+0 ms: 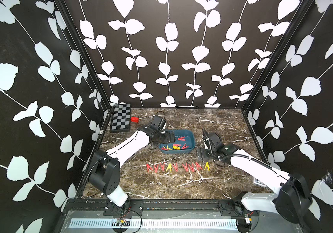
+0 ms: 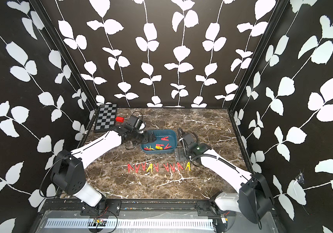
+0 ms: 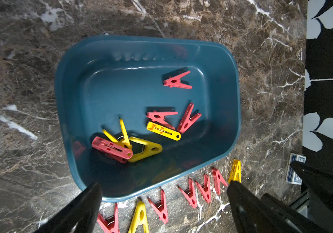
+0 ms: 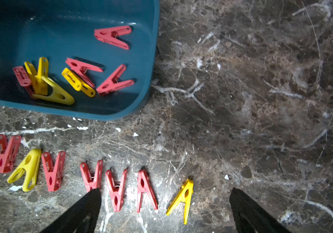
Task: Take the clothespins out of the storage box
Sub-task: Place the clothespin at the center of the board, then pick up the clothespin from the storage box.
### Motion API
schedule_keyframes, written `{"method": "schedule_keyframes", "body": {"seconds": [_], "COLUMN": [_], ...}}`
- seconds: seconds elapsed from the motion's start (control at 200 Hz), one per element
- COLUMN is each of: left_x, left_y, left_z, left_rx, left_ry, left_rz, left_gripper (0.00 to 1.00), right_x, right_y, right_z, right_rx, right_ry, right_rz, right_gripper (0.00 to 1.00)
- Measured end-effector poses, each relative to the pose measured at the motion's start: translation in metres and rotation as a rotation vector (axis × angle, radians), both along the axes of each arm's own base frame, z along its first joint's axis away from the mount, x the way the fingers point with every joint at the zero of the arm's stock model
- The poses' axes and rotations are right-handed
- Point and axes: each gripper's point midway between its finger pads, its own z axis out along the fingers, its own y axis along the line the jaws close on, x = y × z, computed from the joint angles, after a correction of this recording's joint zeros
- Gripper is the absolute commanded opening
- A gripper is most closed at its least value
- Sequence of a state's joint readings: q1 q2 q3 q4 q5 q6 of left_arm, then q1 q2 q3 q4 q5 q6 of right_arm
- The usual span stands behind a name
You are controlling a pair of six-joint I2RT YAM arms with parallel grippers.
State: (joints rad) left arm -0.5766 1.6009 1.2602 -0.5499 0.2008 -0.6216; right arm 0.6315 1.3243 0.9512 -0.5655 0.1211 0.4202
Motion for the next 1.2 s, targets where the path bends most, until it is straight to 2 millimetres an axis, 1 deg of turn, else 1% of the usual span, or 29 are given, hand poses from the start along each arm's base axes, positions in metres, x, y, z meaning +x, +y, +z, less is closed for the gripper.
{"method": "schedule_keyframes", "body": {"seconds": [0.105,0.305,0.37,0.42,0.535,0.595,0.655,0.705,0.96,1.075,1.13,1.2], "left_x": [0.003,0.002,0.001,-0.001,-0.003,-0.004,-0.005,-0.005,-0.004,-0.004,-0.004,-0.003], "left_y": [-0.001,0.004,0.008,0.012,0.022,0.030,0.036,0.042,0.063,0.068,0.070,0.071], "left_z": [0.009,0.043,0.050,0.053,0.049,0.046,0.044,0.044,0.053,0.054,0.053,0.053], "left_rx": [-0.019,-0.075,-0.088,-0.094,-0.095,-0.093,-0.090,-0.090,-0.103,-0.103,-0.101,-0.100], "left_ry": [-0.027,-0.121,-0.139,-0.144,-0.136,-0.130,-0.127,-0.126,-0.152,-0.154,-0.152,-0.151], "left_rz": [0.010,0.035,0.049,0.060,0.088,0.109,0.127,0.142,0.201,0.214,0.217,0.220], "left_gripper": [0.99,0.99,0.99,0.99,0.99,0.99,0.99,0.99,0.99,0.99,0.99,0.99], "right_x": [0.020,0.057,0.069,0.078,0.097,0.103,0.108,0.111,0.124,0.127,0.128,0.131], "right_y": [0.012,0.038,0.048,0.056,0.074,0.079,0.083,0.087,0.100,0.102,0.103,0.104], "right_z": [0.006,0.008,0.006,0.004,-0.004,-0.010,-0.018,-0.024,-0.059,-0.072,-0.076,-0.081], "right_rx": [-0.012,-0.011,-0.009,-0.012,-0.020,-0.029,-0.043,-0.051,-0.094,-0.115,-0.123,-0.130], "right_ry": [-0.012,-0.014,-0.010,-0.003,0.003,0.013,0.023,0.035,0.093,0.113,0.121,0.127], "right_rz": [0.024,0.092,0.120,0.144,0.198,0.221,0.245,0.264,0.326,0.346,0.352,0.359], "right_gripper": [0.99,0.99,0.94,0.89,0.78,0.74,0.67,0.65,0.60,0.57,0.54,0.53]}}
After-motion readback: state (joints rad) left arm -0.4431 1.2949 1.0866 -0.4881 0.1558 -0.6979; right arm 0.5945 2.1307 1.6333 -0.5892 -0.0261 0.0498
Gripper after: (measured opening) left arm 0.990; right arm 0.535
